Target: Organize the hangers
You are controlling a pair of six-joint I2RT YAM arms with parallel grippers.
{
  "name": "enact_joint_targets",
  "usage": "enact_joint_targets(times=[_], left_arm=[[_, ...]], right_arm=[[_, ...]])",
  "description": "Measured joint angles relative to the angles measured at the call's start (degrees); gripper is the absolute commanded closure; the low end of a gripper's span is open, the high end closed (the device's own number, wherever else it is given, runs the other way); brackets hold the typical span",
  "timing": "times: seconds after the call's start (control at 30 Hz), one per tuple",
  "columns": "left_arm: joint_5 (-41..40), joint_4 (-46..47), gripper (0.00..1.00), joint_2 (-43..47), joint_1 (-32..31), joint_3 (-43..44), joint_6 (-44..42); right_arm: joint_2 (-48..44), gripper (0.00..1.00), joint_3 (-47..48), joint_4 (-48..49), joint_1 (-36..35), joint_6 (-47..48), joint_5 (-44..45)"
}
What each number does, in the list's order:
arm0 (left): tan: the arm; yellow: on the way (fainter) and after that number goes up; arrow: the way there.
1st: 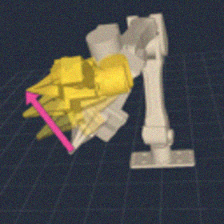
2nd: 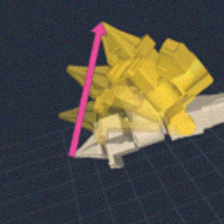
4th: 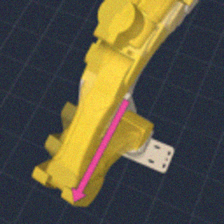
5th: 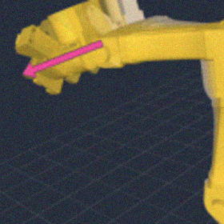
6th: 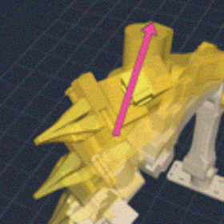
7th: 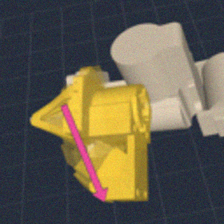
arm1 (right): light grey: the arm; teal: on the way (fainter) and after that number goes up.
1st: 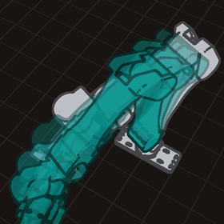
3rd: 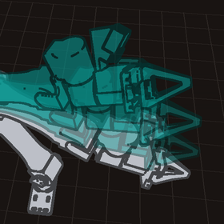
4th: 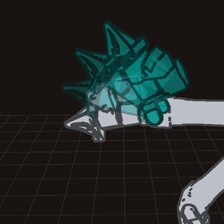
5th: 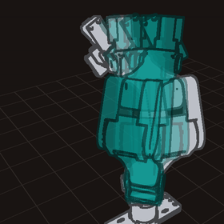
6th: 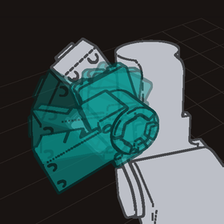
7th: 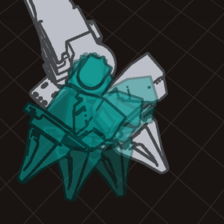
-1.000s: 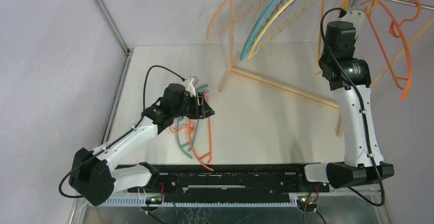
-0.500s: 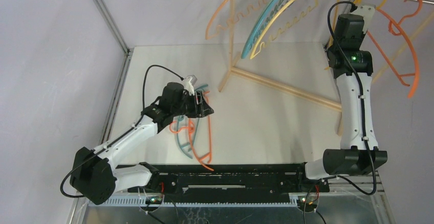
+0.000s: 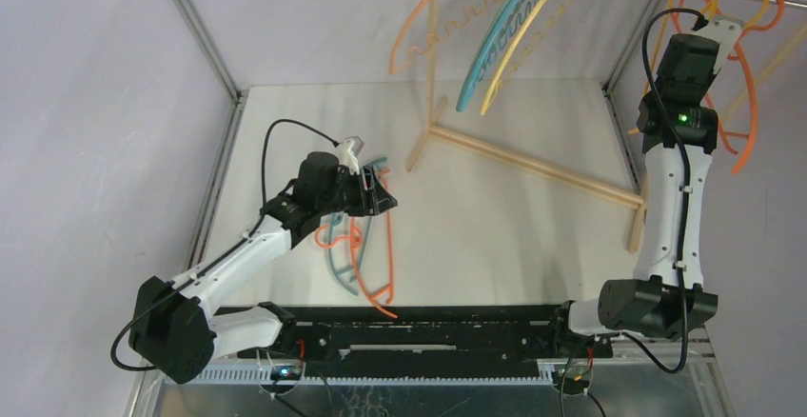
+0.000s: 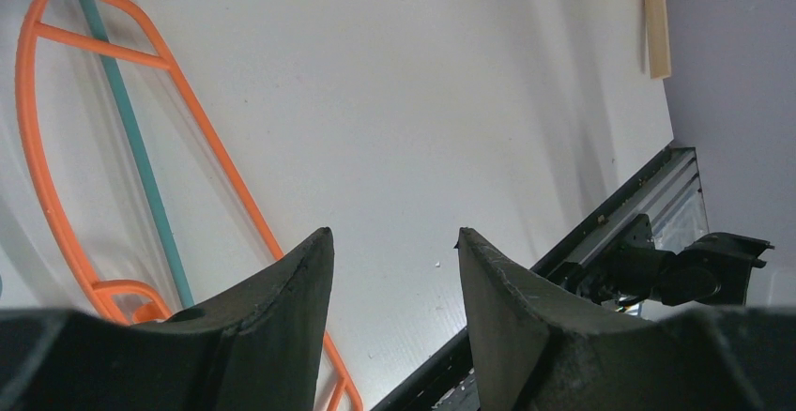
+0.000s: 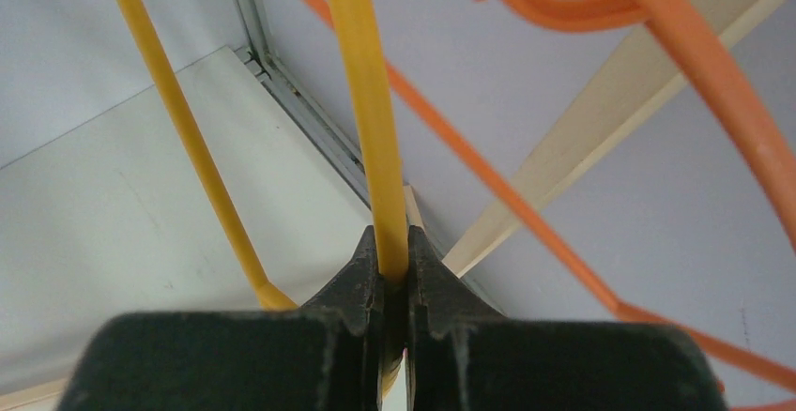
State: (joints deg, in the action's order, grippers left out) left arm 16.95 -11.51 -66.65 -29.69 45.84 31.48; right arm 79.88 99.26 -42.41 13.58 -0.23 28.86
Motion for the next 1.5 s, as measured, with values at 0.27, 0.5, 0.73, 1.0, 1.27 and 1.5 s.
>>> enact_joint_targets(times=[0.27, 0.5, 0.73, 1.0, 1.27, 1.5], left_arm=[[0.28, 0.31, 0.44, -0.11, 0.0, 0.0, 0.13], [0.37, 0.39, 0.43, -0.26, 0.0, -0.17, 0.0], [0.39, 0.66, 0.37, -0.92, 0.0, -1.4, -0.57], [-0.33, 0.63, 0.3, -1.75, 0.02, -1.53, -1.97], [-2.93, 0.31, 0.29, -3.69, 0.09, -2.05, -1.92], [-7.5, -1.29, 0.31, -4.35, 0.15, -2.05, -0.33]], right_arm=[[-5.49, 0.67, -5.73, 2.05, 1.05, -0.59, -2.1], [-9.94, 0.29, -10.03, -0.66, -1.86, -1.05, -1.99], [-16.83, 0.09, -10.54, -2.84, -8.79, -1.25, -0.5], [-27.17, 0.08, -10.27, -7.32, -20.48, -2.29, 2.47], [-33.22, 0.13, -11.63, -12.2, -30.38, -4.72, 6.54], [-35.15, 0.23, -12.63, -14.19, -33.44, -6.51, -2.01]])
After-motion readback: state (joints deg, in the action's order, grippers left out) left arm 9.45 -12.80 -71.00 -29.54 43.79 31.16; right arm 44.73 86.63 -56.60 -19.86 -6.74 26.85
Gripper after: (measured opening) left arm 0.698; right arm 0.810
